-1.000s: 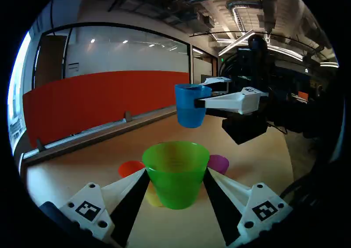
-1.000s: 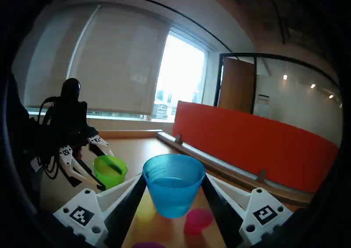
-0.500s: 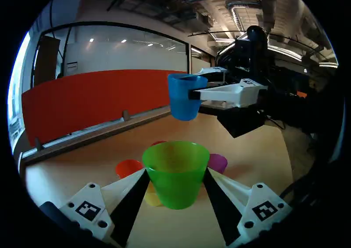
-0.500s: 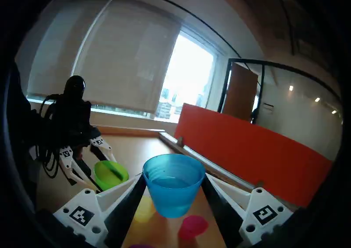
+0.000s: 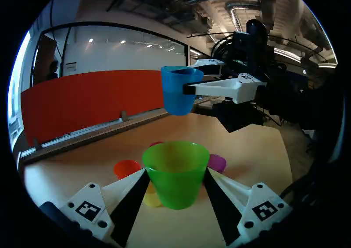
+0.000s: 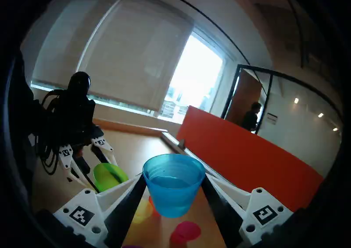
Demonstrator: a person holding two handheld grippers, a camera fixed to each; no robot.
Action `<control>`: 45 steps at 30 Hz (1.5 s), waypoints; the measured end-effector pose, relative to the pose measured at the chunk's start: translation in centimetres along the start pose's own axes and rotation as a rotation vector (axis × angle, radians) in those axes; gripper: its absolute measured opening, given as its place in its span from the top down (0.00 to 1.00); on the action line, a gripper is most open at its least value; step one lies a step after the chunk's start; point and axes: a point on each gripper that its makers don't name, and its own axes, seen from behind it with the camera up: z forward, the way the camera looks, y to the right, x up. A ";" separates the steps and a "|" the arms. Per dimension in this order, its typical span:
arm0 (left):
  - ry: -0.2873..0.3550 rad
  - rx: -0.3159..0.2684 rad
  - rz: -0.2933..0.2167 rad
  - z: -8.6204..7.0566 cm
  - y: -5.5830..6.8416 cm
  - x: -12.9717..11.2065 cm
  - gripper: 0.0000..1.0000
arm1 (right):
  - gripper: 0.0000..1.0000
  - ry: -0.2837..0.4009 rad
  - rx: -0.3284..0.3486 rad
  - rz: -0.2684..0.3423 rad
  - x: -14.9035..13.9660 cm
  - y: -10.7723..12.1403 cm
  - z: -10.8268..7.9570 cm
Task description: Pour water
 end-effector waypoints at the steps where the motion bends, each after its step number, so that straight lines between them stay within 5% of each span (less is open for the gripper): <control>1: 0.001 0.000 0.000 0.0 0.0 0.0 0.17 | 0.10 -0.001 0.002 -0.007 0.0 0.0 0.1; 45: 0.047 -0.020 -0.007 0.7 0.4 1.9 0.17 | 0.10 -0.039 0.054 -0.255 2.3 -0.4 2.0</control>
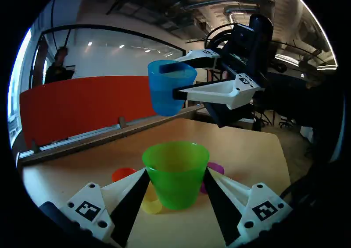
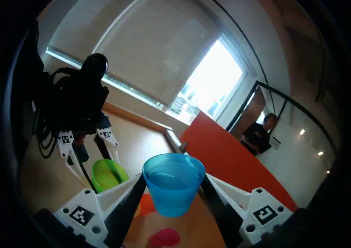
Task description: Pour water
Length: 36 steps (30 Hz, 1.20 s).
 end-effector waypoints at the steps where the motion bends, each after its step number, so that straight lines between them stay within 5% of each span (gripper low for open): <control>1: 0.001 -0.001 0.000 0.0 0.0 0.0 0.17 | 0.10 -0.001 0.002 -0.007 0.0 0.0 0.0; 36: 0.033 0.026 0.003 -0.6 -0.3 1.5 0.17 | 0.10 -0.018 0.038 -0.235 2.2 0.2 1.2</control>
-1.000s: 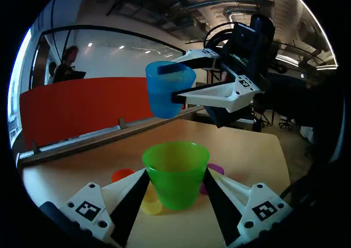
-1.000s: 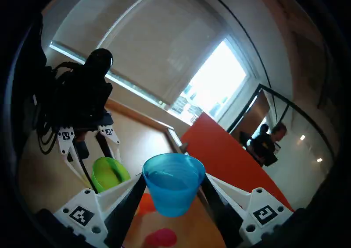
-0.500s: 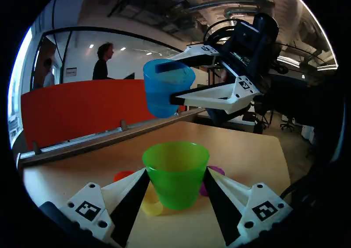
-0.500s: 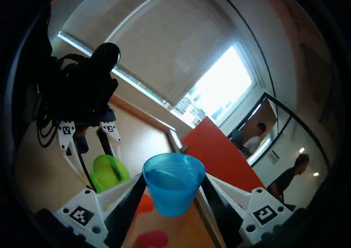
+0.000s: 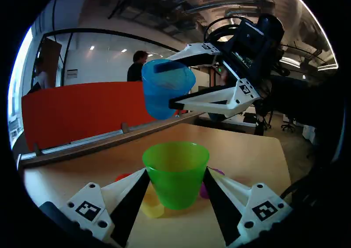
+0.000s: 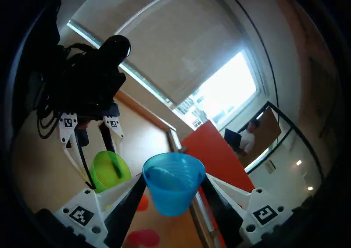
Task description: Pour water
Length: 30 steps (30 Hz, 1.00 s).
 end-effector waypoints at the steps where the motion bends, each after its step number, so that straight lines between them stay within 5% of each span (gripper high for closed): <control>1: 0.000 0.001 0.000 0.0 -0.1 0.0 0.17 | 0.10 0.000 0.001 -0.005 0.1 0.0 0.0; 30: 0.006 0.008 0.011 -0.4 -1.0 1.3 0.17 | 0.10 -0.009 0.018 -0.123 1.2 -0.3 0.7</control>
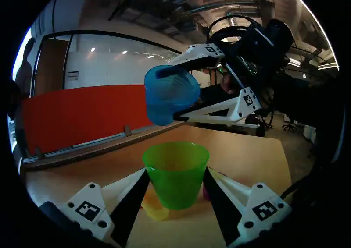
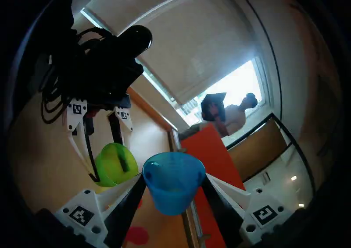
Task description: Pour water
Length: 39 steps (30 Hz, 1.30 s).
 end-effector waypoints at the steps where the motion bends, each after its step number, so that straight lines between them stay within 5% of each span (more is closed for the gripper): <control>1: 0.000 0.000 0.001 0.0 0.0 0.0 0.17 | 0.10 -0.001 0.000 -0.004 0.0 0.0 0.0; 39: 0.006 -0.004 0.010 0.1 0.3 0.2 0.17 | 0.10 -0.026 -0.004 -0.170 -0.1 1.2 0.9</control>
